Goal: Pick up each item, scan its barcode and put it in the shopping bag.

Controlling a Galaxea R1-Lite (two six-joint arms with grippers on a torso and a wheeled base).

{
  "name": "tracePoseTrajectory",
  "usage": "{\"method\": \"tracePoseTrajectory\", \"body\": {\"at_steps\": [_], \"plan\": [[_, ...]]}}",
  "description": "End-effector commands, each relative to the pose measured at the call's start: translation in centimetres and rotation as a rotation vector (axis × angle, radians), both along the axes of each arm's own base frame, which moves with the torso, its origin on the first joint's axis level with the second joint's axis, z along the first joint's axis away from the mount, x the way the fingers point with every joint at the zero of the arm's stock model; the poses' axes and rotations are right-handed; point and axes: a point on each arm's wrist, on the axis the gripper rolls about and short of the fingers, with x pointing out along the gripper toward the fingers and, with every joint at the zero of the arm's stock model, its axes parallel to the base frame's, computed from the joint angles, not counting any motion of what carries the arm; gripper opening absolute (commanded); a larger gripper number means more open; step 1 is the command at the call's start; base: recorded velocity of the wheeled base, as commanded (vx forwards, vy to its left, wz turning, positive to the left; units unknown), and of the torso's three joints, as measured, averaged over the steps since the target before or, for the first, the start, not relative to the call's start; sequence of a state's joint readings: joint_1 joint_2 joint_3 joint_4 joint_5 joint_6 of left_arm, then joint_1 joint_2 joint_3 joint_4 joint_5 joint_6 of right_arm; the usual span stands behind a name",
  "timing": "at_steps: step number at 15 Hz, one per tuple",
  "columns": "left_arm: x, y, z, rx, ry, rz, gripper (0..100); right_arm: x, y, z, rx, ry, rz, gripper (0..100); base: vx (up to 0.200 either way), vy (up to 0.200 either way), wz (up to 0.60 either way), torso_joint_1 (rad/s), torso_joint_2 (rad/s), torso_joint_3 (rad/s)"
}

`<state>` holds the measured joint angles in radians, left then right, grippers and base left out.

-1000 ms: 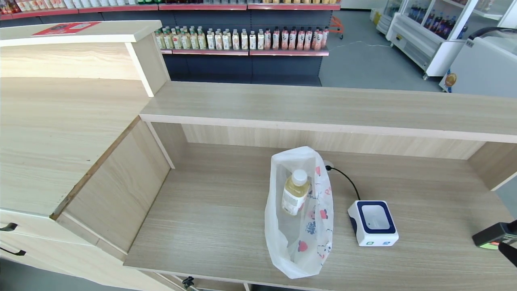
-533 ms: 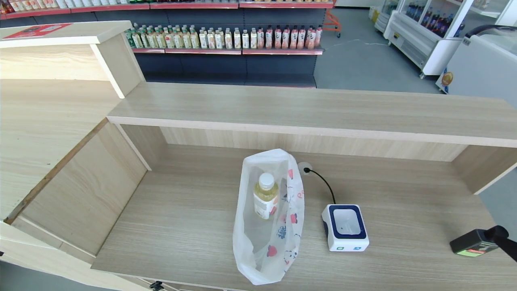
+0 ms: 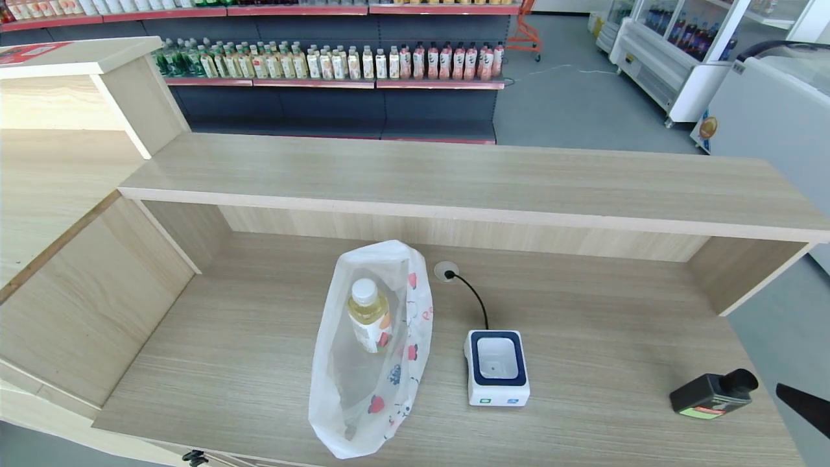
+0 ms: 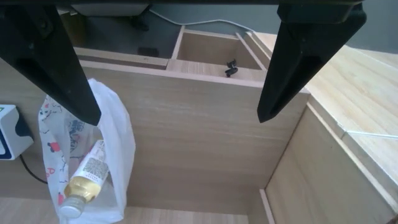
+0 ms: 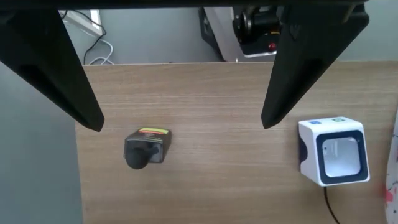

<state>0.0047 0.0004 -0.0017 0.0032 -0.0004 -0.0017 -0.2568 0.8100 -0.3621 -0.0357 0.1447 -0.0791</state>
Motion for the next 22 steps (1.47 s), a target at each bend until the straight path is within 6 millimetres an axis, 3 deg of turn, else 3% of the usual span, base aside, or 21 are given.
{"method": "tracePoseTrajectory", "body": {"at_steps": [1,4,11,14,22], "plan": [[0.0,0.0,0.0,0.0,0.0,-0.001,100,0.0,0.2,-0.3,0.0,0.013,0.029,100,0.0,0.0,0.0,0.0,0.0,0.0],[0.0,0.0,0.0,-0.001,-0.002,-0.001,100,0.2,0.3,-0.4,0.0,0.02,0.042,100,0.0,0.0,0.0,0.0,0.0,0.0],[0.0,0.0,0.0,-0.004,0.0,-0.001,100,0.3,0.2,-0.7,0.005,0.041,0.042,100,-0.2,0.0,0.0,0.005,0.0,0.0],[0.0,0.0,0.0,-0.004,0.0,-0.001,100,0.5,0.2,-0.9,0.007,0.052,0.041,100,0.0,0.0,0.0,0.0,0.0,0.0],[0.0,0.0,0.0,0.003,0.0,0.0,100,1.1,-0.2,-2.1,-0.07,0.149,0.007,100,0.0,-0.2,0.0,0.004,0.0,0.003]]}}
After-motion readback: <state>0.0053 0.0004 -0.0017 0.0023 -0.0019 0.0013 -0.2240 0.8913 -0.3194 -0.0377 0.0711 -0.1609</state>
